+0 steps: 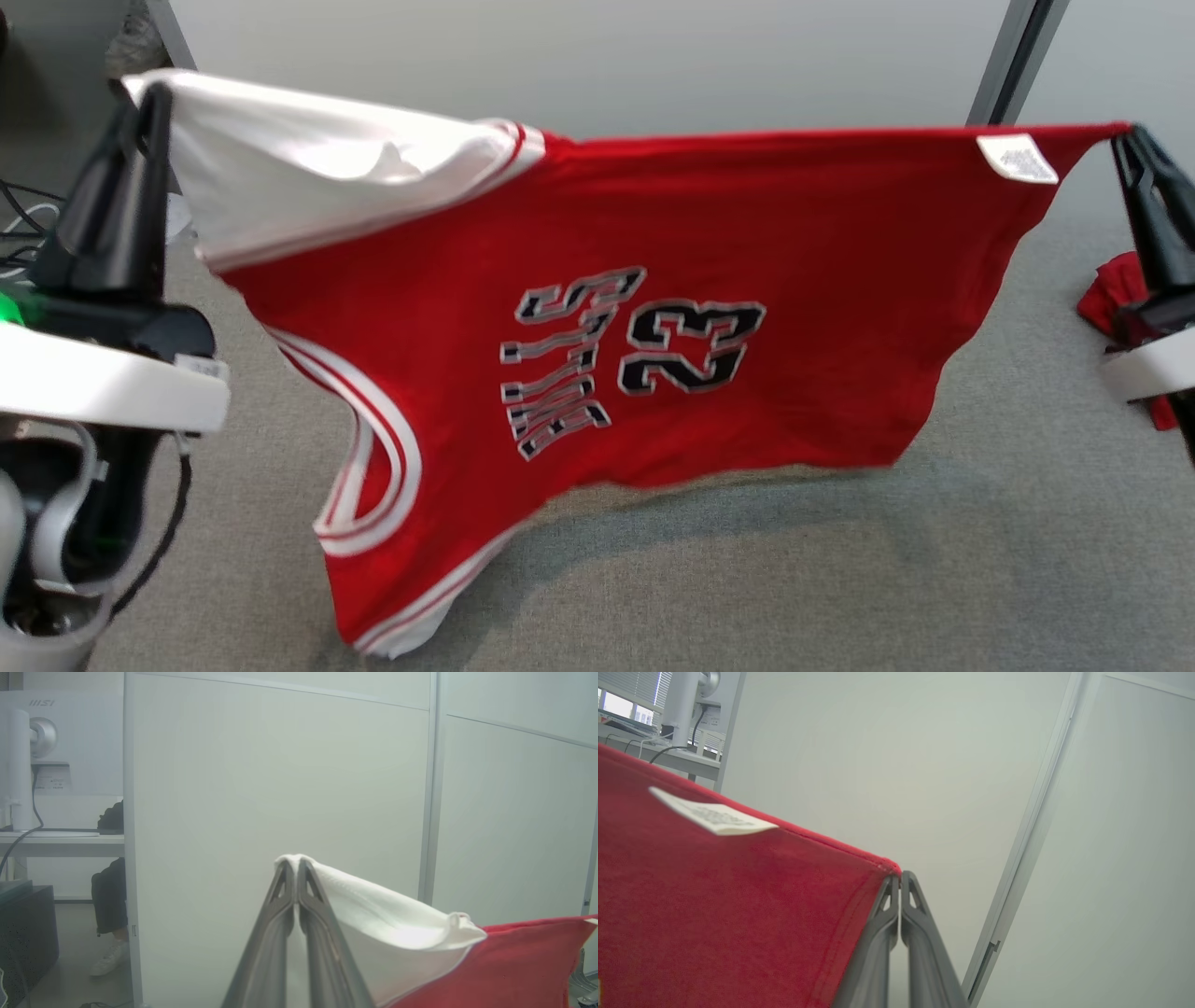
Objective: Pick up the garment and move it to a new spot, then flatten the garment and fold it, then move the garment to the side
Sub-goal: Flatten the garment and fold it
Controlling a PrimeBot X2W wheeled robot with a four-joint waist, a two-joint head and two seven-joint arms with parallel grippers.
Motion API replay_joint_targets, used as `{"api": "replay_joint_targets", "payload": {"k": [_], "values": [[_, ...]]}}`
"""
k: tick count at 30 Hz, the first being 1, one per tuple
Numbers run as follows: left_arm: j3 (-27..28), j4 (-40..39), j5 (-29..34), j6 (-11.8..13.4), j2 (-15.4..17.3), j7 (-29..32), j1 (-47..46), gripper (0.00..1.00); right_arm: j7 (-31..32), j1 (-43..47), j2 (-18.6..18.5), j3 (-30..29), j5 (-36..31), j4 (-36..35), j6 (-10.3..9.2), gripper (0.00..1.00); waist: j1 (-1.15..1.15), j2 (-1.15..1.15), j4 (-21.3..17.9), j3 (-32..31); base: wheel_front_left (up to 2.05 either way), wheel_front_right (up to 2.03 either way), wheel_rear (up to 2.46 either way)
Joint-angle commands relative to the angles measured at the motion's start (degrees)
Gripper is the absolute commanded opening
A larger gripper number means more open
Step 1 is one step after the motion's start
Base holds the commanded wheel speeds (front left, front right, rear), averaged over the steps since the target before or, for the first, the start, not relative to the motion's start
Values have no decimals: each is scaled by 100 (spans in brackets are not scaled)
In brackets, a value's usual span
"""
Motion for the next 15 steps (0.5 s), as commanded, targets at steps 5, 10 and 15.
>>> {"api": "replay_joint_targets", "payload": {"k": [5, 10, 15], "values": [[684, -460, -393, -147, 295, 141, -1183, 0, 2, -549, -570, 5, 339, -682, -1, 0, 0, 0, -78, -242, 0, 0, 0], [944, -904, -644, -60, 367, 355, -1724, 0, 328, -483, -941, -656, 484, -1613, -1, 0, 0, 0, -101, -302, 0, 0, 0], [907, -979, -794, 6, 596, 872, -2047, 0, 937, -387, -1182, -1231, 616, -2509, -1, 0, 0, 0, -152, -208, 0, 0, 0]]}}
